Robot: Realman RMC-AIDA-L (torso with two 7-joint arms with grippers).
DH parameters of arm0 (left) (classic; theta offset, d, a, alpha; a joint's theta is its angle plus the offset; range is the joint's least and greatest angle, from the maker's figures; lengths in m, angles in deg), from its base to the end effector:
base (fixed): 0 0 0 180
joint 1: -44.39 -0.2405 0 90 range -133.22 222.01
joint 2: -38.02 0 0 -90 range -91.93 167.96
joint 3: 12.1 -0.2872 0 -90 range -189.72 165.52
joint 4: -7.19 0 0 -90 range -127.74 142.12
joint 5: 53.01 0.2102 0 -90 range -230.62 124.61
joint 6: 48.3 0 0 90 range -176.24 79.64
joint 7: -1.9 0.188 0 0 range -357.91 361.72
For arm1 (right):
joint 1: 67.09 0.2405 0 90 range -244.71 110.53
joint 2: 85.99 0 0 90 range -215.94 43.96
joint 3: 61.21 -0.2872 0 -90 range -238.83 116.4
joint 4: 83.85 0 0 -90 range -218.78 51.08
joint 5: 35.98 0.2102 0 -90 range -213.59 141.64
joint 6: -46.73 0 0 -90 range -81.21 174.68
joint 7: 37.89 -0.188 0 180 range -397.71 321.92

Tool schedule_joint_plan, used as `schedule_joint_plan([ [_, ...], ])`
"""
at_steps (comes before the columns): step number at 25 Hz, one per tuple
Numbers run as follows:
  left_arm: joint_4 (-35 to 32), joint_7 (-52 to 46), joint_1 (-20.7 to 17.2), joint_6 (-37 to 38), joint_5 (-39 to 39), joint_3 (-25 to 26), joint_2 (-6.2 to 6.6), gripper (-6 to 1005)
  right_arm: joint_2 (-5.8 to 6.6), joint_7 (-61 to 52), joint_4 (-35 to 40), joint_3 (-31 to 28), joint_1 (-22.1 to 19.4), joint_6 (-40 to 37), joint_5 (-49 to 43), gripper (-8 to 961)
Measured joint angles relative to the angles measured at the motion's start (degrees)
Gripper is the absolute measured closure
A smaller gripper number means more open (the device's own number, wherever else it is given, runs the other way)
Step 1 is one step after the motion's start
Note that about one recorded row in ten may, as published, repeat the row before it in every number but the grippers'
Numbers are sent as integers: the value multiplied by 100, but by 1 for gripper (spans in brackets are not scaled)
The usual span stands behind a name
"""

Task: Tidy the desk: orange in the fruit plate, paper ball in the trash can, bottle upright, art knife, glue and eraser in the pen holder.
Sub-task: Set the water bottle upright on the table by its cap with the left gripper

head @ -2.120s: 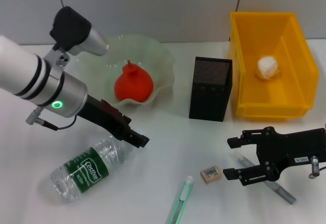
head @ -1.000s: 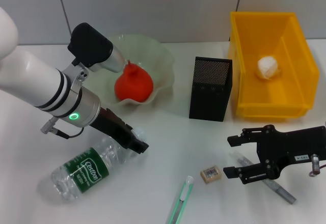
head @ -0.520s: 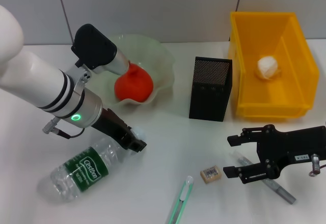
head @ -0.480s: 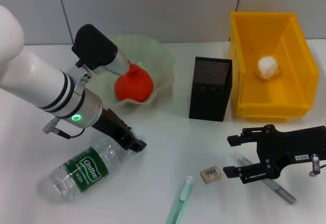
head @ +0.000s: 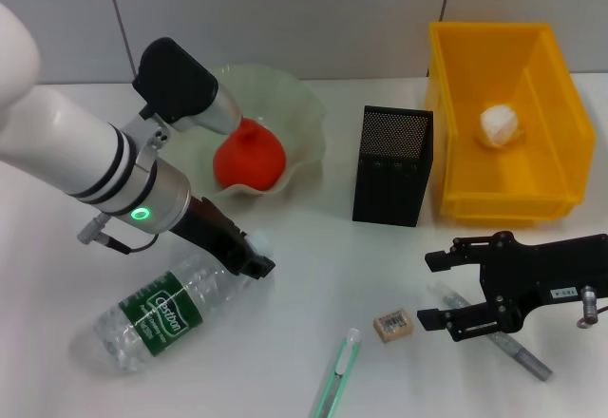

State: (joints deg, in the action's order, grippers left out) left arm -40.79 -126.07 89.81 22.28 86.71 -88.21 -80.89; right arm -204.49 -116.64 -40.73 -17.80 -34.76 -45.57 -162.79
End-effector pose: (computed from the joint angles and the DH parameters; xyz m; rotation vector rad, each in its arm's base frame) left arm -0.2247 0.4222 -0.1090 -2.7478 -0.7528 0.3562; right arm 0.2759 0.3498 -0.0587 -2.9450 0.4470 0.3635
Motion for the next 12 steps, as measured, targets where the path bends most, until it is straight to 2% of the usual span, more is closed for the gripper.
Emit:
schedule_joint_plan([
  [5,-639,91,-277,436,-216,229,46,548,2,0,4,0,1,3,0,137],
  [8,-975,301,-390,835,-303,701,52,548,3,0,4,0,2,3,0,137],
  [9,-1073,483,-416,1104,-320,1085,52,549,3,0,4,0,7,3,0,137],
  [10,-1073,483,-416,1104,-320,1085,52,549,3,0,4,0,7,3,0,137],
  [12,-1120,650,-423,1307,-325,1398,54,549,3,0,4,0,15,3,0,138],
])
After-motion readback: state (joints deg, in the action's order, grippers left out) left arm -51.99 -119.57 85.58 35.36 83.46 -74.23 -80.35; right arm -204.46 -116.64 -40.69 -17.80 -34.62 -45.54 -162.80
